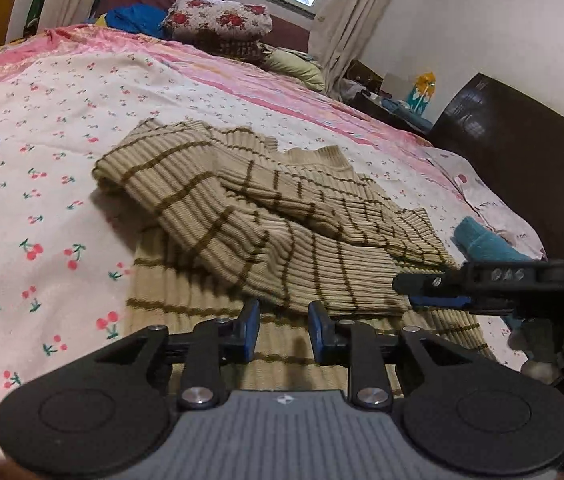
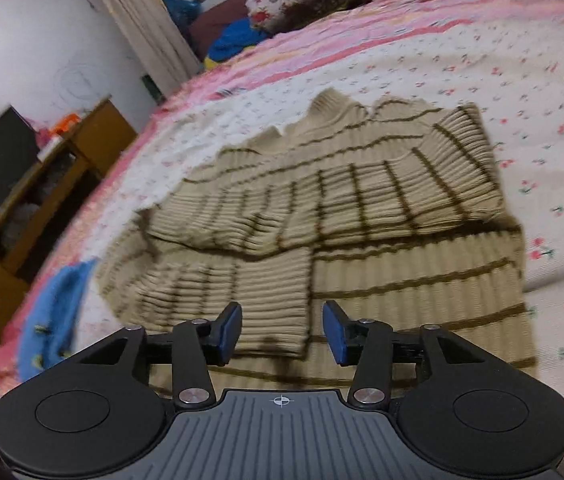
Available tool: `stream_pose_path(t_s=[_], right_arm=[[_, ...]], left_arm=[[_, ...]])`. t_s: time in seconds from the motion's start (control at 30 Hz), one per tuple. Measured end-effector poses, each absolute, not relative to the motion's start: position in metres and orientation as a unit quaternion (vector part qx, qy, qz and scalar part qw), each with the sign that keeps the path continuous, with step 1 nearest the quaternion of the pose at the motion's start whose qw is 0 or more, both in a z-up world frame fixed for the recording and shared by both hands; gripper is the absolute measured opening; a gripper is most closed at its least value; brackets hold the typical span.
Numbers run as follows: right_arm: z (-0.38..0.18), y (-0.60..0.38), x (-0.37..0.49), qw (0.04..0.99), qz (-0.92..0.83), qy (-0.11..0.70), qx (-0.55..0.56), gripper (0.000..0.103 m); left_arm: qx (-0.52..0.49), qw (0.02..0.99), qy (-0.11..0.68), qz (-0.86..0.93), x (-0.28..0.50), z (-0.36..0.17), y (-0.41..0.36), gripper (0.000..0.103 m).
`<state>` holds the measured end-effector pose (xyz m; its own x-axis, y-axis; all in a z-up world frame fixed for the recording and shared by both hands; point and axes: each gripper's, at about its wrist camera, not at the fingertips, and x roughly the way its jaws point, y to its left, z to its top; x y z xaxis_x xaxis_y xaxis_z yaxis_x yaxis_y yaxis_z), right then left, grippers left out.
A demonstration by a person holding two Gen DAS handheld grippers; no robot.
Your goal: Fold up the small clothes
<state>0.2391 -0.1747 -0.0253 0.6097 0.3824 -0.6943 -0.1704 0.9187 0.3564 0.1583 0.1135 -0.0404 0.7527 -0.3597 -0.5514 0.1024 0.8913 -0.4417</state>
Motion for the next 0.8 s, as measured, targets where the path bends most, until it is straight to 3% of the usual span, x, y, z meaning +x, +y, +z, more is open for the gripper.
stream_pose_path(t_s=[0.23, 0.37, 0.47, 0.8], right_arm=[[-0.029, -0.153, 0.250, 0.872, 0.186, 0.434, 0.127, 0.043], [-0.033, -0.149, 0.261, 0.859, 0.180, 0.462, 0.131, 0.017], [-0.024, -0.161, 0.264, 0.848, 0.197, 0.459, 0.179, 0.009], [0.111, -0.148, 0.275, 0.884, 0.320, 0.292, 0.177, 0.008]], left_arm=[[-0.206, 0.915, 0.326, -0.120, 0.157, -0.042, 0.121, 0.032], [-0.202, 0.917, 0.325, -0.112, 0.156, -0.041, 0.120, 0.032], [-0.197, 0.921, 0.320, -0.103, 0.154, -0.037, 0.121, 0.032], [-0.180, 0.943, 0.272, -0.064, 0.154, 0.004, 0.131, 0.033]])
